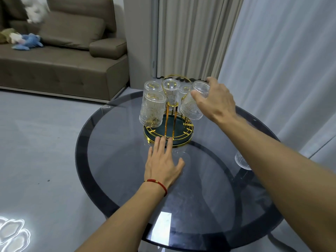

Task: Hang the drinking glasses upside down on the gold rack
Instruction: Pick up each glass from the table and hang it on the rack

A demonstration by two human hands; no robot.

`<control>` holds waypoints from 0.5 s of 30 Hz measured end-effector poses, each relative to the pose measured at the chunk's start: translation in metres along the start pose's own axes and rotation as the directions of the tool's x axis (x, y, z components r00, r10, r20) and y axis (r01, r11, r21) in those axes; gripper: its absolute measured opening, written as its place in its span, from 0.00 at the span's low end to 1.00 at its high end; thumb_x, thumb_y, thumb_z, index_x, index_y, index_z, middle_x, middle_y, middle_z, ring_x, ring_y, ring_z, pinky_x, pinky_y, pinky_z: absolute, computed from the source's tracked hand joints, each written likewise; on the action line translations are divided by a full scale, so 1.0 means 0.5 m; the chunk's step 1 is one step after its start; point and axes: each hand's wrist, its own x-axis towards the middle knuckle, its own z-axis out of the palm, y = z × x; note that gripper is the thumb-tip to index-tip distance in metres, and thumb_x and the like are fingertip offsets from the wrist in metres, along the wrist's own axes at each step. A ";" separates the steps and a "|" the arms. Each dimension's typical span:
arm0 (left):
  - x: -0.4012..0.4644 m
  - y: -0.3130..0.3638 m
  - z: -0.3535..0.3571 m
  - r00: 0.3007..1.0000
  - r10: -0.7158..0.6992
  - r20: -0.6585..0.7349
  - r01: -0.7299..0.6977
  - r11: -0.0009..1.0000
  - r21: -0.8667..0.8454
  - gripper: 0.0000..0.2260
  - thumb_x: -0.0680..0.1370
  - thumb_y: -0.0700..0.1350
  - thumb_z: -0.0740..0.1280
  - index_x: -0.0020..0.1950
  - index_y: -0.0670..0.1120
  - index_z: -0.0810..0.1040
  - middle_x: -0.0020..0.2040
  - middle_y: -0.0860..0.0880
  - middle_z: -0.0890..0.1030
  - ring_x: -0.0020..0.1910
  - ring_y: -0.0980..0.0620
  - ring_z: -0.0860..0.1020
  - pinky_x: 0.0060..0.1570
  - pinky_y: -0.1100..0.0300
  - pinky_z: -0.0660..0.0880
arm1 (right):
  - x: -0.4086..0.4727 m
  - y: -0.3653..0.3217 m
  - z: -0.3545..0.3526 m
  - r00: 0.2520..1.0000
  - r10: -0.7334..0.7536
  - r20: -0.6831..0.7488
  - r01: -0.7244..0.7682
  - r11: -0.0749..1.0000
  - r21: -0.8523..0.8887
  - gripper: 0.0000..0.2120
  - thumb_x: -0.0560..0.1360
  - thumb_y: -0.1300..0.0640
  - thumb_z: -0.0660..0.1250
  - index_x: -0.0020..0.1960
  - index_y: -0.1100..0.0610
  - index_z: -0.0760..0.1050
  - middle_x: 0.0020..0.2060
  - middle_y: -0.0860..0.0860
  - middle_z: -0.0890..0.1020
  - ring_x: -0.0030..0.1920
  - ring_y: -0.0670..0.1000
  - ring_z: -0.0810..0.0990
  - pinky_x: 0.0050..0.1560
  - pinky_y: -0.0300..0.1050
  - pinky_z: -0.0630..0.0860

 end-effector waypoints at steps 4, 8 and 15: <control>0.000 -0.003 0.001 1.000 0.004 -0.010 -0.004 1.000 -0.017 0.34 0.80 0.60 0.58 0.82 0.49 0.52 0.83 0.46 0.52 0.82 0.47 0.45 0.80 0.47 0.48 | -0.009 -0.010 0.026 0.999 -0.040 0.033 0.042 0.997 -0.067 0.32 0.78 0.37 0.63 0.74 0.56 0.67 0.60 0.58 0.79 0.58 0.59 0.78 0.53 0.53 0.75; 0.001 -0.004 0.004 1.000 0.001 -0.006 -0.001 1.000 -0.019 0.34 0.80 0.60 0.57 0.82 0.49 0.52 0.83 0.46 0.52 0.82 0.47 0.44 0.80 0.48 0.48 | -0.023 -0.009 0.047 0.996 -0.085 0.041 0.089 0.991 -0.101 0.31 0.76 0.38 0.66 0.71 0.56 0.67 0.60 0.57 0.79 0.57 0.58 0.78 0.50 0.51 0.74; 0.004 -0.001 0.004 1.000 -0.003 -0.002 0.003 1.000 -0.027 0.34 0.79 0.61 0.58 0.82 0.49 0.53 0.83 0.45 0.53 0.82 0.46 0.45 0.80 0.47 0.50 | -0.028 -0.005 0.054 0.995 -0.079 0.057 0.086 0.987 -0.138 0.33 0.75 0.37 0.70 0.71 0.57 0.67 0.63 0.57 0.78 0.61 0.57 0.77 0.55 0.53 0.77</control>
